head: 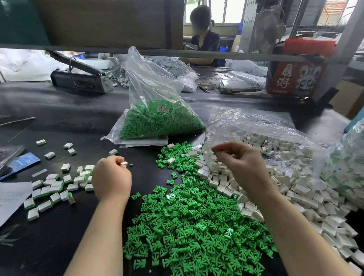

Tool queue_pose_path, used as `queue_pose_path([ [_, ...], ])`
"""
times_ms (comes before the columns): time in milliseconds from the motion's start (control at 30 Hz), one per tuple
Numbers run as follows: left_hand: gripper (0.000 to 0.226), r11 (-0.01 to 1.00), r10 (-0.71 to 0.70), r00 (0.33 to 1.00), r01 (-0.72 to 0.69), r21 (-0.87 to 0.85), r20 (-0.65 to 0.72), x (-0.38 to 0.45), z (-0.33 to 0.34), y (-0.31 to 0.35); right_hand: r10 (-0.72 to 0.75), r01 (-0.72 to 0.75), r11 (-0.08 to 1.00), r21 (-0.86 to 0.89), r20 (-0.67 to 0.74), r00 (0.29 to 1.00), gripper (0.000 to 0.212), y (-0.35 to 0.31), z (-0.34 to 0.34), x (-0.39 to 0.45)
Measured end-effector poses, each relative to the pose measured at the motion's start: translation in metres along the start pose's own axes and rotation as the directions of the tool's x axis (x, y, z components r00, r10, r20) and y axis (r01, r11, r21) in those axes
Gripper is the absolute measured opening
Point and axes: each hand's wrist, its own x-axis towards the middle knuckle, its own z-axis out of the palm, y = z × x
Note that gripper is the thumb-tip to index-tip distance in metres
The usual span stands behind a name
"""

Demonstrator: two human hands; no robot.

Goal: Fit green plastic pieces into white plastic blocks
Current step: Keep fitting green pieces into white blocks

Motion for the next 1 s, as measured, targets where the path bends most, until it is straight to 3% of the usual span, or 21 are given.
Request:
queue_pose_path([
  [133,0.035,0.988,0.077,0.997,-0.077,0.133,0.006,-0.003,0.0,0.004,0.005,-0.005,1.0,0.003,-0.003,1.0,0.024,0.001,0.0,0.0],
  [233,0.039,0.962,0.24,0.958,-0.257,0.094,0.159,-0.01,0.006,0.02,0.008,-0.008,1.0,-0.011,0.008,1.0,0.023,0.001,-0.001,0.0],
  [333,0.051,0.917,0.363,0.822,-0.398,-0.013,0.439,-0.026,0.021,0.034,0.009,-0.008,1.0,-0.022,0.021,1.0,0.02,0.001,0.0,0.0],
  [400,0.056,0.886,0.352,0.707,-0.463,0.025,0.613,-0.035,0.033,0.037,0.008,-0.007,0.999,-0.031,0.029,1.0,0.019,0.001,0.001,0.0],
  [467,0.054,0.873,0.326,0.657,-0.486,0.051,0.68,-0.039,0.041,0.037,0.007,-0.006,0.999,-0.035,0.04,0.999,0.019,0.0,0.001,0.0],
  [700,0.004,0.889,0.425,0.794,-0.457,-0.034,0.435,-0.041,0.034,0.042,0.005,-0.003,0.999,-0.052,0.035,0.999,0.019,0.0,0.003,-0.001],
  [767,0.011,0.904,0.392,0.82,-0.427,-0.01,0.416,-0.041,0.035,0.042,0.005,-0.003,0.998,-0.057,0.036,0.999,0.019,0.0,0.003,-0.001],
  [867,0.04,0.904,0.308,0.795,-0.416,0.1,0.522,-0.039,0.038,0.041,0.008,-0.006,0.998,-0.064,0.038,0.999,0.018,0.0,0.003,-0.001],
  [1000,0.023,0.917,0.311,0.806,-0.394,0.065,0.504,-0.04,0.038,0.04,0.003,0.0,0.997,-0.074,0.049,0.999,0.018,0.0,0.004,-0.001],
])
